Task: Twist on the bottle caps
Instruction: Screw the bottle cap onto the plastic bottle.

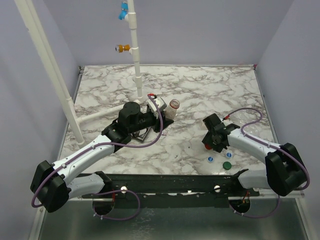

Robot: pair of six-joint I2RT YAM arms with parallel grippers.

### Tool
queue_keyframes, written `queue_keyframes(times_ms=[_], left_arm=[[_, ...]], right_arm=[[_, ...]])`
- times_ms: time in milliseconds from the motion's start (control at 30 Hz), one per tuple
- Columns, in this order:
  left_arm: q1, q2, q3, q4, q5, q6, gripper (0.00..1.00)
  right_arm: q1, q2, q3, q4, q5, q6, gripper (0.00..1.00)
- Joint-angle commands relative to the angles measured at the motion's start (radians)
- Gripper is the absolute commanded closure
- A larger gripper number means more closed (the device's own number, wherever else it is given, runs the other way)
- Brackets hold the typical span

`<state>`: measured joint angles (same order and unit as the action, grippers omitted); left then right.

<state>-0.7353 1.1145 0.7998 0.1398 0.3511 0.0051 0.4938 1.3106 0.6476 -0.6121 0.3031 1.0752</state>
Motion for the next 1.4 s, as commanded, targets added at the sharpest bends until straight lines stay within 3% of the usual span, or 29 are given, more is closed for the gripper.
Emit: queue_keyframes(times_ms=[0,133,367,600,833,1067,1367], left_arm=[[-0.003,-0.003,0.001,0.009,0.024,0.007,1.0],[-0.003,0.001,-0.003,0.004,0.017,0.022,1.0],[-0.003,0.058,-0.007,0.021,0.045,0.154,1.0],[-0.003,0.046,-0.058,0.104,0.062,0.28,1.0],[-0.016,-0.006,-0.125,0.118,0.013,0.385,1.0],[-0.029,-0.012,-0.131,0.103,-0.008,0.448,1.0],[-0.041,0.005,-0.122,0.103,-0.001,0.454,1.0]], right_arm=[[0.002,0.029,0.002,0.019,0.042,-0.006,0.46],[0.002,0.013,0.001,0.01,0.04,-0.015,0.58],[0.001,-0.057,0.162,-0.045,-0.036,-0.134,0.66],[0.002,-0.151,0.404,-0.069,-0.228,-0.332,0.66],[0.002,-0.173,0.572,-0.05,-0.531,-0.446,0.67],[0.002,-0.142,0.621,-0.014,-0.791,-0.496,0.67],[0.002,-0.117,0.619,-0.012,-0.867,-0.502,0.67]])
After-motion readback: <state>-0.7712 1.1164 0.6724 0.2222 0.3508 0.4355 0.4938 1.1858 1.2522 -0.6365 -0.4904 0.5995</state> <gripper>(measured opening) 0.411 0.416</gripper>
